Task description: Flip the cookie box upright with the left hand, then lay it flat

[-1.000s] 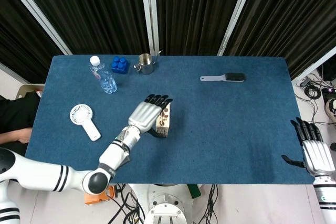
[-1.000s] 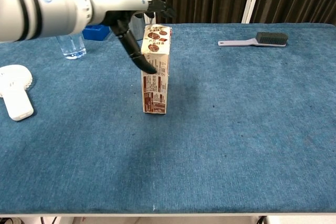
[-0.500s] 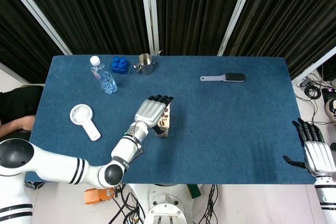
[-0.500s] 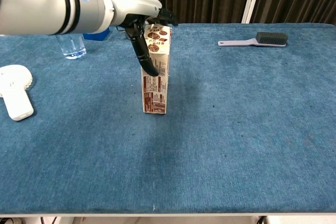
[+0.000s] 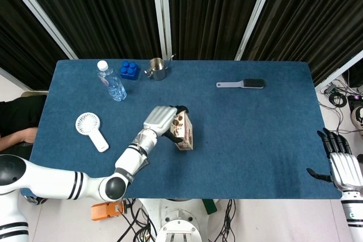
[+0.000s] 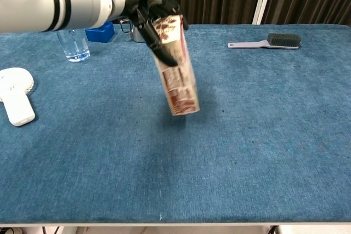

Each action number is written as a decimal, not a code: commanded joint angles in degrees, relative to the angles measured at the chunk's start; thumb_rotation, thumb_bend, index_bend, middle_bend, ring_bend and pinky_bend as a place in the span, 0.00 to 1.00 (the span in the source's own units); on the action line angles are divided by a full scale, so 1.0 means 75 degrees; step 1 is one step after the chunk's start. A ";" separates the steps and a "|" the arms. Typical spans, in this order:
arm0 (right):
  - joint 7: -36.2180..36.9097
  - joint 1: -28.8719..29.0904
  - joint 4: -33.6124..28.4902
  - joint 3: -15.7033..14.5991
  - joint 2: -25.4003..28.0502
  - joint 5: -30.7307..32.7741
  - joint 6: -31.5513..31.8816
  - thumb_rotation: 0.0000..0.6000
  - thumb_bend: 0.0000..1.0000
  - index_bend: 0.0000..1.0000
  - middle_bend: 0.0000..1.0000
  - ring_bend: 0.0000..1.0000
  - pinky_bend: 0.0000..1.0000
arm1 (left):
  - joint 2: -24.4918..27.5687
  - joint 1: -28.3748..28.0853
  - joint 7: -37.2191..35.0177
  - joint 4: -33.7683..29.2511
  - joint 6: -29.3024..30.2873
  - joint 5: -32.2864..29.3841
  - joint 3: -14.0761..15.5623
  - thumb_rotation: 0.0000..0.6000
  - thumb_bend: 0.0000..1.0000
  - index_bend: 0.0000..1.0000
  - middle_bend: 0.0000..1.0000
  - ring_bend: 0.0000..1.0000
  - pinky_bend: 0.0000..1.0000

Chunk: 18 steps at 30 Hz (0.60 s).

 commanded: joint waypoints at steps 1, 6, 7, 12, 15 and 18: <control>-0.0008 -0.0001 -0.0010 0.0002 0.0004 -0.0005 0.0009 1.00 0.21 0.00 0.00 0.00 0.00 | -0.0435 0.1007 -0.2343 0.0641 -0.0574 0.1837 -0.0296 1.00 0.10 0.32 0.41 0.39 0.39; 0.0026 -0.0003 -0.0022 0.0015 0.0003 0.0053 -0.0028 1.00 0.21 0.00 0.00 0.00 0.00 | -0.1598 0.1626 -0.4549 0.2190 -0.0646 0.4164 0.0049 1.00 0.10 0.32 0.40 0.35 0.32; 0.0029 -0.0006 -0.0020 0.0016 0.0004 0.0062 -0.0030 1.00 0.21 0.00 0.00 0.00 0.00 | -0.1805 0.1685 -0.4858 0.2494 -0.0607 0.4485 0.0133 1.00 0.10 0.32 0.40 0.34 0.30; 0.0015 -0.0022 -0.0060 0.0030 0.0036 0.0092 -0.0014 1.00 0.21 0.00 0.00 0.00 0.00 | -0.2828 0.1793 -0.5962 0.4206 -0.0301 0.5832 0.0567 1.00 0.09 0.32 0.40 0.33 0.24; 0.0000 -0.0032 -0.0091 0.0037 0.0057 0.0123 -0.0019 1.00 0.21 0.00 0.00 0.00 0.00 | -0.3237 0.1745 -0.6218 0.5029 -0.0222 0.6292 0.0742 1.00 0.09 0.32 0.40 0.32 0.19; -0.0012 -0.0039 -0.0095 0.0039 0.0062 0.0164 -0.0044 1.00 0.21 0.00 0.00 0.00 0.00 | -0.3505 0.1690 -0.6328 0.5685 -0.0169 0.6629 0.0865 1.00 0.09 0.32 0.40 0.31 0.16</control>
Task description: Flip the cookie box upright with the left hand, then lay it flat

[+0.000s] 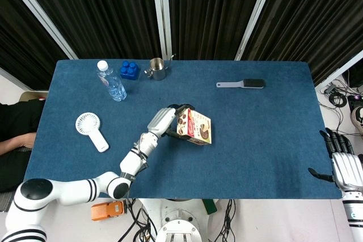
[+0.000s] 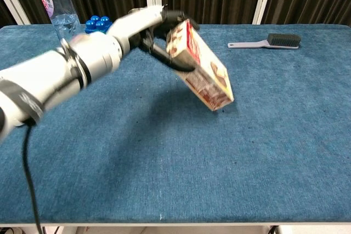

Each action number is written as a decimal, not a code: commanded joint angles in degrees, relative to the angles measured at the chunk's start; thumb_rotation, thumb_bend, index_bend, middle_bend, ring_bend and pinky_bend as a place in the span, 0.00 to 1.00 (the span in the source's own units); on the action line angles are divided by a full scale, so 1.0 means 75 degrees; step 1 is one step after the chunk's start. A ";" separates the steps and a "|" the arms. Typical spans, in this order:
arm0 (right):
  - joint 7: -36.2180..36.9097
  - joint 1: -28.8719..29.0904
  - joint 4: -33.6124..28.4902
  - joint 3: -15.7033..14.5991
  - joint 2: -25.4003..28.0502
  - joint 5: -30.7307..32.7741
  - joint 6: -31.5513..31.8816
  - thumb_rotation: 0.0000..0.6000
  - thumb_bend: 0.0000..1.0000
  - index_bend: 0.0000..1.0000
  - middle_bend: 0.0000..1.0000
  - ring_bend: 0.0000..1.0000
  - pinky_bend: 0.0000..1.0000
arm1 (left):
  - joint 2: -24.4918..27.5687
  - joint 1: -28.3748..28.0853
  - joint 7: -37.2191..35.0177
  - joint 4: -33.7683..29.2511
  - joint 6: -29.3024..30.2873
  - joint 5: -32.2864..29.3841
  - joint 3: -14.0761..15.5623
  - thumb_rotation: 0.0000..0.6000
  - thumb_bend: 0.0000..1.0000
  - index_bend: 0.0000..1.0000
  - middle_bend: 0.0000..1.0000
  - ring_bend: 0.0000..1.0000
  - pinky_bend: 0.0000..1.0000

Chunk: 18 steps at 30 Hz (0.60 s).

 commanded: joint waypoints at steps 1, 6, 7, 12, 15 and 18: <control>-0.0009 -0.0006 -0.0006 0.0001 0.0005 0.0031 -0.0023 1.00 0.21 0.00 0.00 0.00 0.00 | -0.0693 0.0062 -0.0515 0.1119 0.0109 0.0615 0.0339 1.00 0.08 0.32 0.40 0.30 0.15; 0.0010 -0.0013 0.0009 0.0008 -0.0002 0.0087 -0.0064 1.00 0.21 0.00 0.00 0.00 0.00 | -0.0567 -0.0031 -0.0377 0.1526 -0.0246 0.0839 0.0518 1.00 0.06 0.27 0.32 0.22 0.08; 0.0017 -0.0010 0.0011 0.0009 -0.0005 0.0093 -0.0077 1.00 0.21 0.00 0.00 0.00 0.00 | -0.0516 -0.0036 -0.0316 0.1522 -0.0316 0.0846 0.0541 1.00 0.06 0.24 0.29 0.19 0.06; 0.0051 0.0018 0.0022 0.0012 -0.0030 0.0093 -0.0135 1.00 0.21 0.00 0.00 0.00 0.00 | -0.0348 0.0012 0.0232 0.1403 -0.0525 0.0655 0.0521 1.00 0.04 0.13 0.19 0.09 0.02; 0.0071 0.0020 0.0017 0.0014 -0.0023 0.0085 -0.0134 1.00 0.21 0.00 0.00 0.00 0.00 | -0.0252 0.0038 0.0671 0.1224 -0.0736 0.0382 0.0472 0.98 0.04 0.06 0.15 0.06 0.01; 0.0094 0.0011 0.0024 0.0008 -0.0014 0.0081 -0.0130 1.00 0.21 0.00 0.00 0.00 0.00 | -0.0103 0.0074 0.1130 0.0924 -0.0943 0.0035 0.0404 0.92 0.03 0.00 0.08 0.01 0.01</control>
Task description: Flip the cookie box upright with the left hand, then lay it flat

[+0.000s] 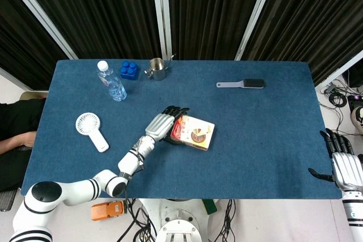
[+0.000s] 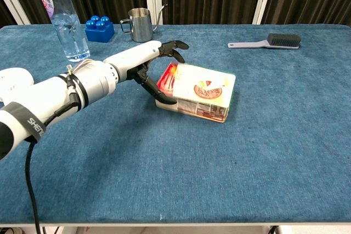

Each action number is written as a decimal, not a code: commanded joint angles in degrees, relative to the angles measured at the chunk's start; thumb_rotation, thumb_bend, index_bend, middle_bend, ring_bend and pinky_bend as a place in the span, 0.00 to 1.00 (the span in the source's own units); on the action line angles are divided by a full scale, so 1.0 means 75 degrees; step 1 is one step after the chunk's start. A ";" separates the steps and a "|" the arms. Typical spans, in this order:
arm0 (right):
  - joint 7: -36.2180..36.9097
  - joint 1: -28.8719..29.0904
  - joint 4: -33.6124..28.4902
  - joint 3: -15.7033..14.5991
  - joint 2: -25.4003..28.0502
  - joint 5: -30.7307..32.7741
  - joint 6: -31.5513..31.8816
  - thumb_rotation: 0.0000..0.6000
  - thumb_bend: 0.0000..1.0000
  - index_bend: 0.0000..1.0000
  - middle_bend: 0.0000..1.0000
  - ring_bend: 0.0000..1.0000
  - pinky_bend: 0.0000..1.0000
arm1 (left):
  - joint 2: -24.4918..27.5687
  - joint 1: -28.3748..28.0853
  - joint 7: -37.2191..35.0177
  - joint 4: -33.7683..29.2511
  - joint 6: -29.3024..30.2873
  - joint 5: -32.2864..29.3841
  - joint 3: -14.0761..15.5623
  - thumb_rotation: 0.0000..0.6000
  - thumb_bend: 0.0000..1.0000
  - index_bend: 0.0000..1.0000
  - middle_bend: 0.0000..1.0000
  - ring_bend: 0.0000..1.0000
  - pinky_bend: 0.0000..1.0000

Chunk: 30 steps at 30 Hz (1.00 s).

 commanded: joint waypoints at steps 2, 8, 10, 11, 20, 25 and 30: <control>0.0023 -0.0010 0.0011 -0.0008 0.0011 -0.0011 0.0009 1.00 0.21 0.00 0.00 0.00 0.00 | 0.0304 0.0073 0.0707 -0.0559 -0.0372 -0.0639 -0.0149 0.85 0.03 0.00 0.03 0.00 0.01; 0.0083 -0.0015 0.0041 -0.0018 0.0073 -0.0089 0.0056 1.00 0.21 0.00 0.00 0.00 0.00 | 0.1327 0.0401 0.1393 -0.2066 -0.0095 -0.1246 -0.0430 0.73 0.01 0.00 0.00 0.00 0.00; 0.0092 -0.0009 0.0062 -0.0013 0.0113 -0.0107 0.0063 1.00 0.21 0.00 0.00 0.00 0.00 | 0.1825 0.0598 0.1692 -0.2575 0.0141 -0.1290 -0.0382 0.72 0.01 0.00 0.00 0.00 0.00; 0.0111 -0.0006 0.0075 -0.0008 0.0141 -0.0122 0.0074 1.00 0.21 0.00 0.00 0.00 0.00 | 0.2188 0.0752 0.1952 -0.2910 0.0326 -0.1314 -0.0305 0.73 0.01 0.00 0.00 0.00 0.00; 0.0533 0.0057 0.0210 0.0000 0.0262 -0.0269 0.0073 1.00 0.21 0.00 0.00 0.00 0.00 | 0.4492 0.2484 0.3065 -0.4748 0.2341 -0.0793 0.0802 0.90 0.01 0.00 0.01 0.00 0.00; 0.0661 0.0109 0.0231 0.0020 0.0258 -0.0323 0.0066 1.00 0.21 0.00 0.00 0.00 0.00 | 0.5266 0.3420 0.2731 -0.4911 0.3293 -0.0050 0.1419 0.97 0.01 0.02 0.03 0.00 0.00; 0.0693 0.0146 0.0281 0.0037 0.0161 -0.0517 0.0244 1.00 0.21 0.00 0.00 0.00 0.00 | 0.5440 0.4363 0.2348 -0.4220 0.4590 0.0791 0.1804 1.00 0.01 0.02 0.04 0.00 0.00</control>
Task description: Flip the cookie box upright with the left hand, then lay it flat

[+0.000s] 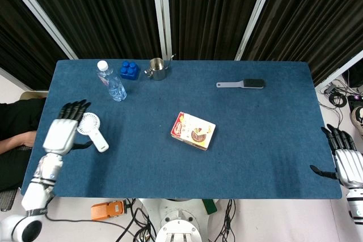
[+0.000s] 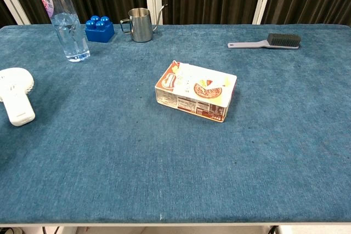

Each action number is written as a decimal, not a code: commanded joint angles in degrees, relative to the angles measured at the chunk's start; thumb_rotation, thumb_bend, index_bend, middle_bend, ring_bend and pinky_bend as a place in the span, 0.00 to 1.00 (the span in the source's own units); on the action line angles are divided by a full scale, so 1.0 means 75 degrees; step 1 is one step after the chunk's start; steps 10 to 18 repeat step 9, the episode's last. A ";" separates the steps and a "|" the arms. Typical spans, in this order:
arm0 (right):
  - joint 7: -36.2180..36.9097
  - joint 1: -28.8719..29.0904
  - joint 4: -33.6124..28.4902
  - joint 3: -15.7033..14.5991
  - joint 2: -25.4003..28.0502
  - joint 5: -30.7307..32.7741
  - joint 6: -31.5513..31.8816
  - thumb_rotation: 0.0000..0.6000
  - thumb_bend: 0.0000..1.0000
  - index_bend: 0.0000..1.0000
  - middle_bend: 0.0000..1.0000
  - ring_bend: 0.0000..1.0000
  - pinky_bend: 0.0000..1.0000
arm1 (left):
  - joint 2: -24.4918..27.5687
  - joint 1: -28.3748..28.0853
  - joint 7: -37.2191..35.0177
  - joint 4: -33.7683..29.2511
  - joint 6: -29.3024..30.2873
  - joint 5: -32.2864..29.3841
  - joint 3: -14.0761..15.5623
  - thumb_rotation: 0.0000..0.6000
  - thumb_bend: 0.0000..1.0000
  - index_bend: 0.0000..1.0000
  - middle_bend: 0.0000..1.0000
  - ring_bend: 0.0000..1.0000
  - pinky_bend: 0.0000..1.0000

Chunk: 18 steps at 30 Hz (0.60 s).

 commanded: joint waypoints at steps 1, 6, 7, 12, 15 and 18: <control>0.0004 0.0018 0.0039 0.0012 -0.0058 -0.0122 0.0129 1.00 0.21 0.00 0.00 0.00 0.00 | 0.0211 0.0781 -0.0398 0.0547 0.1047 0.0667 0.0436 1.00 0.01 0.02 0.04 0.00 0.00; -0.0131 -0.0025 0.0113 0.0055 -0.0243 -0.0353 0.0550 1.00 0.21 0.00 0.00 0.00 0.00 | 0.0403 0.1557 -0.0837 0.0682 0.1852 0.1220 0.0791 1.00 0.01 0.02 0.04 0.00 0.00; -0.0155 -0.0035 0.0119 0.0069 -0.0285 -0.0385 0.0629 1.00 0.21 0.00 0.00 0.00 0.00 | 0.0411 0.1669 -0.0827 0.0691 0.1953 0.1287 0.0838 1.00 0.01 0.02 0.04 0.00 0.00; -0.0282 -0.0057 0.0091 0.0104 -0.0366 -0.0406 0.0766 1.00 0.21 0.00 0.00 0.00 0.00 | 0.0408 0.1894 -0.0775 0.0718 0.2117 0.1399 0.0927 1.00 0.00 0.02 0.04 0.00 0.00; -0.0282 -0.0057 0.0091 0.0104 -0.0366 -0.0406 0.0766 1.00 0.21 0.00 0.00 0.00 0.00 | 0.0408 0.1894 -0.0775 0.0718 0.2117 0.1399 0.0927 1.00 0.00 0.02 0.04 0.00 0.00; -0.0282 -0.0057 0.0091 0.0104 -0.0366 -0.0406 0.0766 1.00 0.21 0.00 0.00 0.00 0.00 | 0.0408 0.1894 -0.0775 0.0718 0.2117 0.1399 0.0927 1.00 0.00 0.02 0.04 0.00 0.00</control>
